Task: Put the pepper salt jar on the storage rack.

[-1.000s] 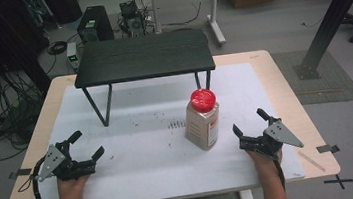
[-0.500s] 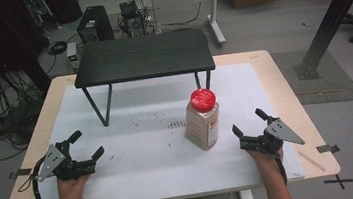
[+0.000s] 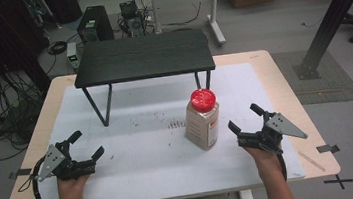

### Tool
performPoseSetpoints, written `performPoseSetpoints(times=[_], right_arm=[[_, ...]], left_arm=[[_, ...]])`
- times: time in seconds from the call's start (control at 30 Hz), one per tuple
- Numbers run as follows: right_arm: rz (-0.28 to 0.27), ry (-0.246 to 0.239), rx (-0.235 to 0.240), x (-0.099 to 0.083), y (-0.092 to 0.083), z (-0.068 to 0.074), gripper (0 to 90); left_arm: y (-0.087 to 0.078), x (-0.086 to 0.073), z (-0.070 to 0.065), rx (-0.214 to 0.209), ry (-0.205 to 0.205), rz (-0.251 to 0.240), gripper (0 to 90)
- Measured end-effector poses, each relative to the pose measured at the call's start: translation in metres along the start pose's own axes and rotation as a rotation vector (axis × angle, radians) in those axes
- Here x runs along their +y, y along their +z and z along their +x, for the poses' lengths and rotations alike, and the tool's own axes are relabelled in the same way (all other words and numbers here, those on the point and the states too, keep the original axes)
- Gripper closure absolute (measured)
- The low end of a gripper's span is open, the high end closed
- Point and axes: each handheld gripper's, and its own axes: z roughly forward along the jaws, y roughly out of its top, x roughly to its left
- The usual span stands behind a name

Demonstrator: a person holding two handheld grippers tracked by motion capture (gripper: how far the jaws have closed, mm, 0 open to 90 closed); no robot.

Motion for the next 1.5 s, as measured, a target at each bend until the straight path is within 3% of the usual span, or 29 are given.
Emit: performPoseSetpoints(times=[0.27,0.6,1.1,1.5], right_arm=[[0.015,0.002,0.07,0.02,0.009,0.015,0.0],[0.034,0.01,0.146,0.026,0.021,0.028,0.0],[0.058,0.003,0.206,0.027,0.041,0.044,0.0],[0.081,0.0,0.223,0.02,0.056,0.052,0.0]], left_arm=[[0.0,0.0,0.0,0.0,-0.002,0.002,0.2],[0.0,0.0,0.0,0.001,-0.002,0.002,0.3],[0.0,0.0,0.0,0.001,-0.001,0.001,0.3],[0.0,0.0,0.0,0.0,-0.002,0.001,0.2]])
